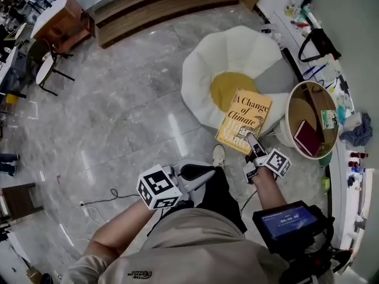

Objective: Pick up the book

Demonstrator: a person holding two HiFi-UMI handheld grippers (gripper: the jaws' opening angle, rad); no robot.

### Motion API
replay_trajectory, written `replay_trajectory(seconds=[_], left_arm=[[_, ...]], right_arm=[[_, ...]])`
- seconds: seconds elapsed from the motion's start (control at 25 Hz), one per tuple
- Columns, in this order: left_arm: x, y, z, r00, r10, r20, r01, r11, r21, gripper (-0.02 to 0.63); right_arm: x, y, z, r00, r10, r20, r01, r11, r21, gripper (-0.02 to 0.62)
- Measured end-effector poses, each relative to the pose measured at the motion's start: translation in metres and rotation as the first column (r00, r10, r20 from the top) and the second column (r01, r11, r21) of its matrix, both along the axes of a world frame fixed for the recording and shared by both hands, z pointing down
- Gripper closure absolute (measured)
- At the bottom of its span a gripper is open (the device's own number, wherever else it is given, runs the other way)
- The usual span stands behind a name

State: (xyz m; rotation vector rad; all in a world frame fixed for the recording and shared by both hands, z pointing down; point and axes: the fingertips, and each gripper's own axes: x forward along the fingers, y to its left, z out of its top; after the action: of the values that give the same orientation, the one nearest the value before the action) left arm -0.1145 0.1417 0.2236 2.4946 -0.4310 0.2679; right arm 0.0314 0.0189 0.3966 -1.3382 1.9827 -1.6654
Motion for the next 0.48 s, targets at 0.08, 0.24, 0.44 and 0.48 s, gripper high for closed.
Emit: replay_trajectory(seconds=[0.08, 0.24, 0.44, 0.48], left_arm=[[-0.007, 0.009, -0.011, 1.000, 0.000, 0.000, 0.000, 1.000, 0.013, 0.598], [-0.021, 0.030, -0.033, 1.000, -0.006, -0.015, 0.007, 0.999, 0.047, 0.598], [-0.034, 0.052, -0.051, 1.000, -0.016, -0.019, 0.018, 0.996, 0.090, 0.598], [-0.037, 0.057, -0.053, 1.000, -0.017, -0.019, 0.019, 0.995, 0.095, 0.598]], right_arm=[[-0.007, 0.019, -0.026, 1.000, -0.008, 0.028, 0.007, 1.000, 0.016, 0.446], [-0.022, 0.062, -0.071, 0.998, -0.041, 0.055, 0.038, 0.998, 0.052, 0.446], [-0.034, 0.105, -0.117, 0.993, -0.071, 0.090, 0.061, 0.992, 0.110, 0.446], [-0.037, 0.113, -0.125, 0.993, -0.079, 0.093, 0.067, 0.990, 0.124, 0.446]])
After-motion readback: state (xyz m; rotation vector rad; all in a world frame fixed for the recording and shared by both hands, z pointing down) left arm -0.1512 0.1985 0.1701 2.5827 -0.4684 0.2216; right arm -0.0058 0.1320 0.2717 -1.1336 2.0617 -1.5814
